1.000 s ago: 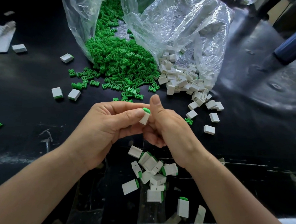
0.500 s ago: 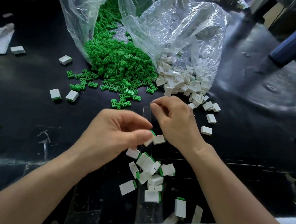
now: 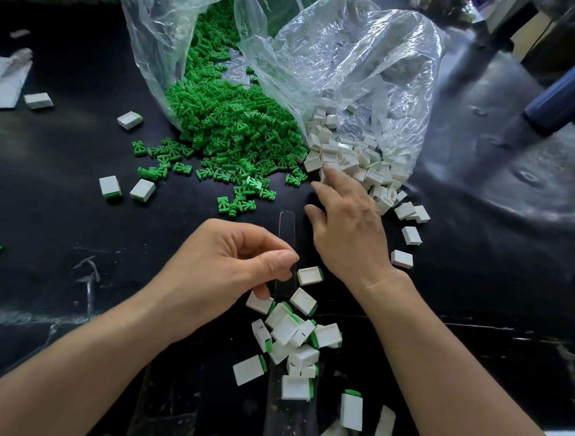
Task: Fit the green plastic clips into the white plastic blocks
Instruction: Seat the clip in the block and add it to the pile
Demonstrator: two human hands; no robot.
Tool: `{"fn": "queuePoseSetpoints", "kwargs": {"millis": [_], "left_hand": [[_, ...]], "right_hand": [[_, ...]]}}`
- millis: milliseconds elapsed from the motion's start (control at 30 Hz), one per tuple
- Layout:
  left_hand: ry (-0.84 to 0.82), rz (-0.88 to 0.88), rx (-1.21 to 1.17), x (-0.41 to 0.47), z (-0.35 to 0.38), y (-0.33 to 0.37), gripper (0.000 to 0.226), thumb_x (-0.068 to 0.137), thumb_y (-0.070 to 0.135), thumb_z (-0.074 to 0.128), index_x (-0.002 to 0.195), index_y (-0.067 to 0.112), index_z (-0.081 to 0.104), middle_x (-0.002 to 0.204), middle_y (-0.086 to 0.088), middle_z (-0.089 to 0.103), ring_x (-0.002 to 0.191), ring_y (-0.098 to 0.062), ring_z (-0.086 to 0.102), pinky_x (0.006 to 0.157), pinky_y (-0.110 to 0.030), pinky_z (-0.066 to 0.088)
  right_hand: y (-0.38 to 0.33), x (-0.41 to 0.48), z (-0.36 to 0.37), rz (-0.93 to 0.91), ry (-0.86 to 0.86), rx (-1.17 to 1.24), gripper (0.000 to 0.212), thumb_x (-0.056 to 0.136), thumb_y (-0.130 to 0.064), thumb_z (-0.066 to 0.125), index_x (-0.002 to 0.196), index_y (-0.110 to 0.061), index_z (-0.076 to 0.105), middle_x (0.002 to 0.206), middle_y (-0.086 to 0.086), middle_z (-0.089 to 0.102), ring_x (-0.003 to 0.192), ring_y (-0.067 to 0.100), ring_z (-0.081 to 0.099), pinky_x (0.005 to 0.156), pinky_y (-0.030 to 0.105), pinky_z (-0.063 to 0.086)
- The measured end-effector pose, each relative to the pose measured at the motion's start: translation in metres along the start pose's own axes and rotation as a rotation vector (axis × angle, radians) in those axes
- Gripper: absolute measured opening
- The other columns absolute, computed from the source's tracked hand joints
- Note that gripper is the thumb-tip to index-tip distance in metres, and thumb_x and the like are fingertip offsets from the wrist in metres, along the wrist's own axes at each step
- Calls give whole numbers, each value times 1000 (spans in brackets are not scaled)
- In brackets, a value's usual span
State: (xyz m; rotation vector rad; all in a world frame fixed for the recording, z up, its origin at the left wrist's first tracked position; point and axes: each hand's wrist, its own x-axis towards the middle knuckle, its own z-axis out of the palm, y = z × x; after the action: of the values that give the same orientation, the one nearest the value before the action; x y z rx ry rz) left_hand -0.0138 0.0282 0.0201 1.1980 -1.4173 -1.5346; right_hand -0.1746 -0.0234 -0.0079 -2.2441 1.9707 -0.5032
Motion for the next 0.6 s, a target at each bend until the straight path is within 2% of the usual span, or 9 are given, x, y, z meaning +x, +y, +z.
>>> {"fn": "queuePoseSetpoints", "kwargs": {"millis": [67,100,167,233,300,367,467,533,600], "left_hand": [[9,-2,-10,0,0,0,23,62,32,64,72,13,74,66,-8,70,46,-7,56,41,-8,37],[14,-6,-15,0,-1,0,22,63,31,64,71,13,74,66,-9,70,47,-7,56,41,-9,37],[24,-22,-8,0,-1,-2,17,66,27,66,71,13,74,66,-8,71,48,-8,58,41,-10,38],[54,-40,13,1,-2,-3,6,73,19,69,73,17,74,67,-4,72,50,-7,59,41,-12,39],[117,-32,41,3,-4,-6,11,77,12,69,77,22,73,71,-2,72,52,-5,61,42,-13,41],[194,2,66,5,-6,-7,22,76,8,71,85,27,71,78,2,72,57,-5,61,45,-13,43],[256,52,100,7,-10,-6,38,71,7,75,94,36,68,84,7,70,62,-3,59,51,-9,44],[239,82,76,6,-10,-4,37,67,11,76,92,37,69,76,7,69,58,0,58,50,-8,42],[213,103,31,6,-8,-3,26,60,22,73,83,34,73,64,7,65,52,2,55,47,-7,40]], "right_hand": [[2,0,0,-21,75,38,31,89,-7,52,119,-11,60,126,7,57,119,26,45,99,31,29],[2,0,-1,-23,91,58,30,87,-3,52,114,-10,63,117,9,61,111,27,48,93,28,31],[3,0,-2,-16,97,88,26,86,-1,55,109,-8,65,109,10,63,104,28,50,85,22,30],[4,0,-3,10,105,147,23,85,-4,58,107,-8,65,106,9,64,101,25,54,84,20,31],[2,-1,-5,66,100,316,21,86,-9,60,106,-10,65,100,3,66,94,17,57,83,18,36],[-2,-4,-10,131,39,596,16,87,-14,61,103,-14,65,92,-6,65,86,7,59,80,16,43],[-12,-10,-16,172,-173,961,9,89,-15,58,96,-21,59,90,-4,69,82,6,64,68,18,50],[-19,-15,-20,173,-307,1150,8,90,-12,54,94,-19,57,81,-3,69,70,6,65,59,17,50],[-25,-19,-22,177,-355,1265,4,89,-10,53,90,-14,55,72,-1,67,61,7,63,55,18,51]]}}
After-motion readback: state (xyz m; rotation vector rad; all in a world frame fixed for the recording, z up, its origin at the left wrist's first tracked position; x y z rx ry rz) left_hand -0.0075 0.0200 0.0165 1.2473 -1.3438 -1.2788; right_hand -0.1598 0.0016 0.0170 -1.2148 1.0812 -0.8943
